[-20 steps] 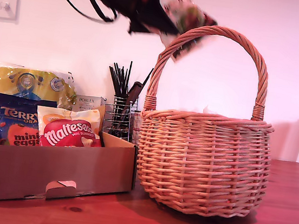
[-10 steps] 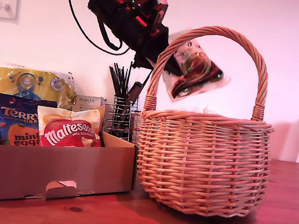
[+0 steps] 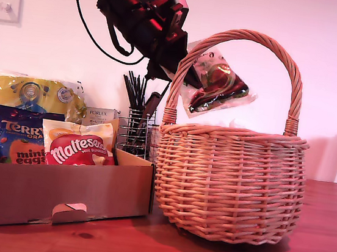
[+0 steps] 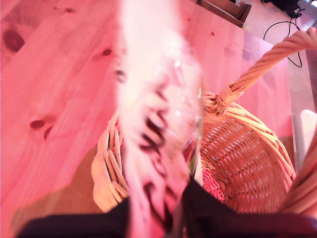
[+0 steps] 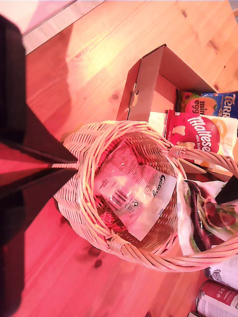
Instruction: Move the bags of Easter eggs from the cardboard box on the left into the woven basket on the right side.
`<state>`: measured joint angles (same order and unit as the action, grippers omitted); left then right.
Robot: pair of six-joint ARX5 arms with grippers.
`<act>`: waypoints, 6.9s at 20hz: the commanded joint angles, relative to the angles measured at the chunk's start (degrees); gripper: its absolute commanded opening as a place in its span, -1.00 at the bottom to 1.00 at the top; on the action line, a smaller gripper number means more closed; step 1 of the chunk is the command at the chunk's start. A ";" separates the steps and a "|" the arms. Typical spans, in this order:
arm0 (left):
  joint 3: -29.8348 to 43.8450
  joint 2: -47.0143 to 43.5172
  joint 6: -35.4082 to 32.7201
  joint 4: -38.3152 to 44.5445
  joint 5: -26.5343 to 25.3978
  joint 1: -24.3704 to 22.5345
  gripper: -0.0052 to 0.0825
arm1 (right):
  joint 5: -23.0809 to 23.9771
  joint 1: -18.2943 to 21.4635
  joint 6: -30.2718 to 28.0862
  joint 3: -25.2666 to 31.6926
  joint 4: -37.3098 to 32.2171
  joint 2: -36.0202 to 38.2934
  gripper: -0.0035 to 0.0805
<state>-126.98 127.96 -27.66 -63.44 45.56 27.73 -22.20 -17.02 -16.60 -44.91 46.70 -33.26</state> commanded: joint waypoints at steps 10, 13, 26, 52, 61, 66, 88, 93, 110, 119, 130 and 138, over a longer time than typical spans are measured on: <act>-0.48 -0.37 -1.36 0.37 2.71 0.31 -0.39 | -0.37 -0.28 -0.35 -0.98 -0.59 0.15 -0.95; -3.32 -0.57 -1.75 0.28 -0.07 -1.27 -0.49 | -0.37 -0.28 -0.35 -0.98 -0.55 0.15 -0.95; -11.85 -8.00 0.74 -9.03 -16.59 -8.55 -0.93 | 0.28 -0.26 0.37 -0.98 -4.13 -4.50 -0.95; -1.66 -10.64 15.89 5.84 -30.77 -8.44 -0.93 | 7.80 -0.07 1.57 -0.98 -9.60 -4.85 -0.95; 34.64 -24.90 17.03 28.52 -29.18 -7.76 -0.93 | 8.92 -0.07 1.57 -0.98 -9.53 -4.85 -0.95; 53.09 -37.44 11.02 37.42 -20.59 -13.62 -0.93 | 8.87 -0.07 1.57 -0.98 -9.55 -4.85 -0.95; 55.52 -30.01 -11.80 51.67 -13.84 -25.49 0.50 | 7.85 -0.11 1.62 -0.98 -9.11 -4.85 -0.95; 51.30 -23.34 -11.39 46.71 -13.51 -25.49 0.50 | 7.52 -0.11 1.62 -0.98 -9.11 -5.03 -0.95; 46.99 -16.31 -12.85 25.42 -14.51 -19.04 0.25 | 7.45 -0.11 1.57 -0.98 -9.64 -5.57 -0.95; 45.90 -16.33 -10.78 20.55 -10.84 -16.57 0.03 | 7.13 -0.11 1.57 -0.98 -9.60 -5.57 -0.95; 41.88 -16.33 -3.98 9.18 -9.64 -9.94 -0.08 | 7.10 -0.11 1.57 -0.98 -9.64 -5.57 -0.95; 41.90 -16.31 -0.79 9.62 -22.16 -2.12 -0.31 | 6.78 -0.22 1.57 -0.98 -9.62 -5.57 -0.95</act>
<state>-86.08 110.41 -28.88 -53.91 23.86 25.41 -15.07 -16.97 -15.05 -44.91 37.50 -38.87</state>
